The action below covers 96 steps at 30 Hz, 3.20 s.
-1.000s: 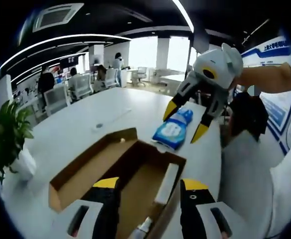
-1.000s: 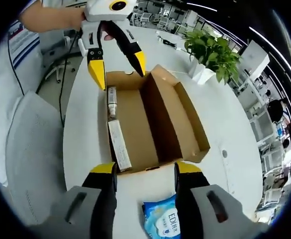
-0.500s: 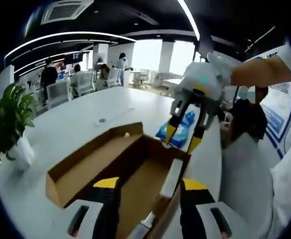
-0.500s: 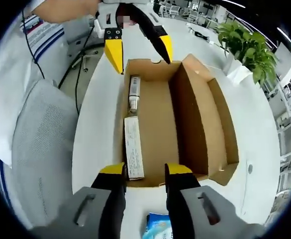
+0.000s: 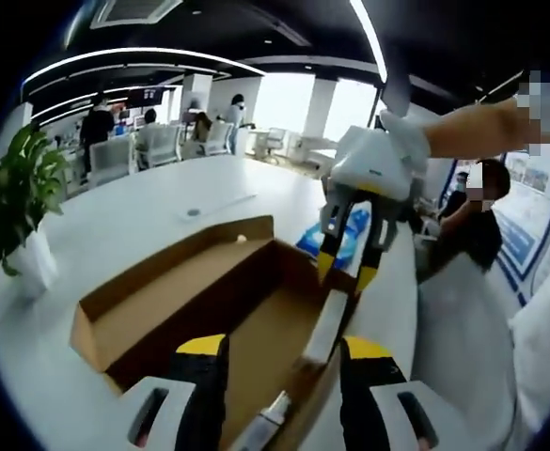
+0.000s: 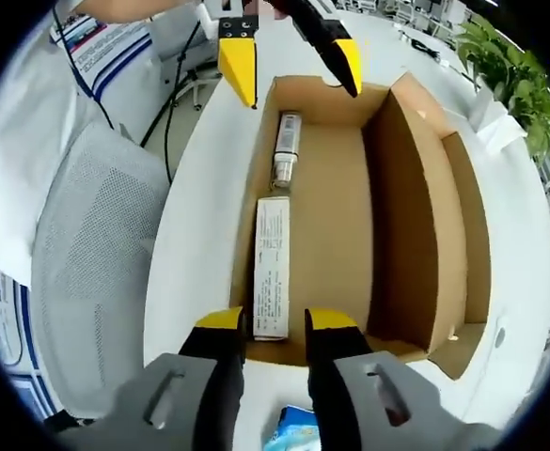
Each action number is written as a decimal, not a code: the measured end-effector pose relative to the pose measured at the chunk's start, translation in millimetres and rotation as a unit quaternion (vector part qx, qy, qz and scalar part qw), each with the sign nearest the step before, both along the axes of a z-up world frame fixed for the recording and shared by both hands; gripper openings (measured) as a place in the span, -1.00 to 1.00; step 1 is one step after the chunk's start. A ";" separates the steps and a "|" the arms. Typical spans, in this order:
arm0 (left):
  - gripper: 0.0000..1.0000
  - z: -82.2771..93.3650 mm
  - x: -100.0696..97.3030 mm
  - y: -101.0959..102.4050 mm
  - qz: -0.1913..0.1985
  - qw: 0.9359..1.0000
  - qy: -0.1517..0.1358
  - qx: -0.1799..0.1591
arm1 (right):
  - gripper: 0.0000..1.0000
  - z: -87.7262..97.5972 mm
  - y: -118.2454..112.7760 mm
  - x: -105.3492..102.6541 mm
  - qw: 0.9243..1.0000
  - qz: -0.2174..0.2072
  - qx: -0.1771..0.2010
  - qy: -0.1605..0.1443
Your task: Operate the shoe box by opening the lid, removing the specified soft item, and placing it in the target area until the item is outside and the box remains undamaged.
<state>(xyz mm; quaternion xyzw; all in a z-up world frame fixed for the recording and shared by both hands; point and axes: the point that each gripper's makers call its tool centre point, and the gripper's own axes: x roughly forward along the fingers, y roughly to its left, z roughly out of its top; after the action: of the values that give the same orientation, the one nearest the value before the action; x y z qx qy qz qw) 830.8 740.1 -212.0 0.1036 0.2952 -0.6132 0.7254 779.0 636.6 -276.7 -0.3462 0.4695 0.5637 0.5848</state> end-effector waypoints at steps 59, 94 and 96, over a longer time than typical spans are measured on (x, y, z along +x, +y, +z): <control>0.08 2.5 -14.3 8.8 0.017 0.997 0.057 -0.041 | -0.69 -43.3 -4.8 8.5 0.997 0.047 -0.065 -0.004; 0.15 51.5 -26.8 -14.4 0.021 0.999 0.005 -0.033 | -0.69 55.1 -22.6 34.3 0.993 -0.003 -0.010 -0.116; 0.15 55.3 -29.9 -20.0 0.021 0.999 0.002 -0.033 | -0.69 62.5 -29.0 32.2 0.992 -0.005 -0.008 -0.124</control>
<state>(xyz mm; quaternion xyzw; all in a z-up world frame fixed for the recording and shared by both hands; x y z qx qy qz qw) 800.9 720.1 -156.7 0.0718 0.2781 -0.6074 0.7406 811.2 607.5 -214.2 -0.4156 0.3995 0.5097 0.6387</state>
